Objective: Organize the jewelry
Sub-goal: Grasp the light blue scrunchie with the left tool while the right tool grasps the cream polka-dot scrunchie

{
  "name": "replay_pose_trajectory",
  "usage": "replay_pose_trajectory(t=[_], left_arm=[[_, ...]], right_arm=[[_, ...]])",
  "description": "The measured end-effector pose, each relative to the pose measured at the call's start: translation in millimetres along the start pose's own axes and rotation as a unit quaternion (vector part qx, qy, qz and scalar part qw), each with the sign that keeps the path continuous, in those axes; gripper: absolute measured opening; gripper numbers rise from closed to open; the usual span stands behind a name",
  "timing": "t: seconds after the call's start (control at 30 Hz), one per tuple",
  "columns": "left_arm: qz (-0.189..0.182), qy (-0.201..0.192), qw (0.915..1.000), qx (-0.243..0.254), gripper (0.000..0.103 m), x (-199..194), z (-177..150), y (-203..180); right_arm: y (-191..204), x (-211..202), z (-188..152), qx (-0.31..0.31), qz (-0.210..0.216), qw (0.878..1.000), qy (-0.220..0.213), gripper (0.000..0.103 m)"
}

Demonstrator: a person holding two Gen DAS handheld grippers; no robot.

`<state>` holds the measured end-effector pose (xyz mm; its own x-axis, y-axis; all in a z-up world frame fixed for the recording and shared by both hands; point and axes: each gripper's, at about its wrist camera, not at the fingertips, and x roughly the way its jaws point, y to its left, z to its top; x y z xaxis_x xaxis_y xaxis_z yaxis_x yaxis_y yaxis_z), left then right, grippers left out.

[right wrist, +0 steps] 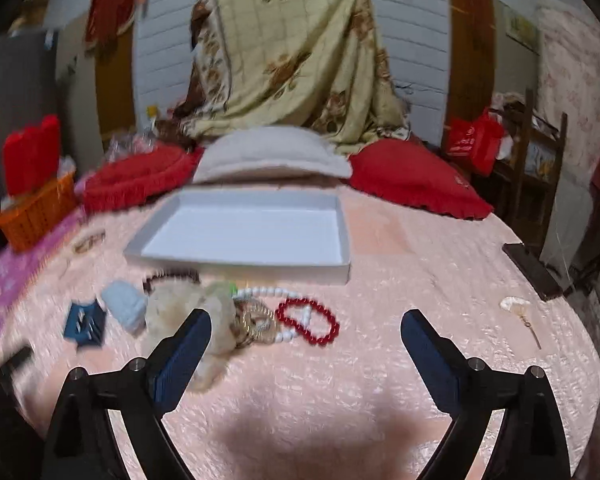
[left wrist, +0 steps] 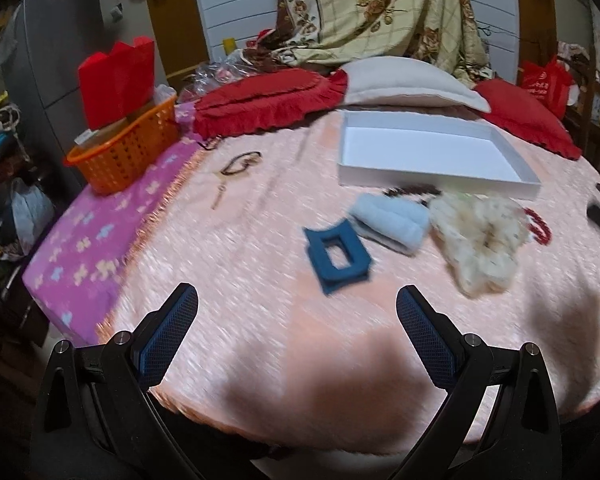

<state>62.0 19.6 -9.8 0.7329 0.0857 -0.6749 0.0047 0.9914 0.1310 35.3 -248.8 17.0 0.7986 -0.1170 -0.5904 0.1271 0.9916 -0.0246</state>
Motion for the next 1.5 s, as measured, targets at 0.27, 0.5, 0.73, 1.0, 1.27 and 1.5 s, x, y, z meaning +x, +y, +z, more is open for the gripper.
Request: replay_pose_trajectory(t=[0.27, 0.5, 0.73, 1.0, 1.27, 1.5], left_arm=[[-0.063, 0.002, 0.9980, 0.011, 0.100, 14, 34, 15], [-0.155, 0.052, 0.9863, 0.017, 0.081, 52, 74, -3], [-0.213, 0.126, 0.9688, 0.000, 0.081, 123, 94, -25], [-0.230, 0.165, 0.9588, 0.015, 0.054, 155, 90, -43], [-0.220, 0.144, 0.9647, 0.013, 0.005, 135, 93, -34], [-0.229, 0.098, 0.9684, 0.005, 0.004, 93, 108, -14]], right_arm=[[9, 30, -12, 0.013, 0.068, 0.996, 0.059, 0.075], [28, 54, 0, 0.018, 0.147, 0.986, 0.081, 0.063], [48, 88, 7, 0.010, 0.167, 0.981, 0.104, 0.063], [54, 112, 2, 0.009, 0.168, 0.977, 0.130, 0.048], [54, 107, 5, 0.017, 0.187, 0.973, 0.133, 0.013], [47, 71, 28, 0.021, 0.214, 0.972, 0.092, 0.010]])
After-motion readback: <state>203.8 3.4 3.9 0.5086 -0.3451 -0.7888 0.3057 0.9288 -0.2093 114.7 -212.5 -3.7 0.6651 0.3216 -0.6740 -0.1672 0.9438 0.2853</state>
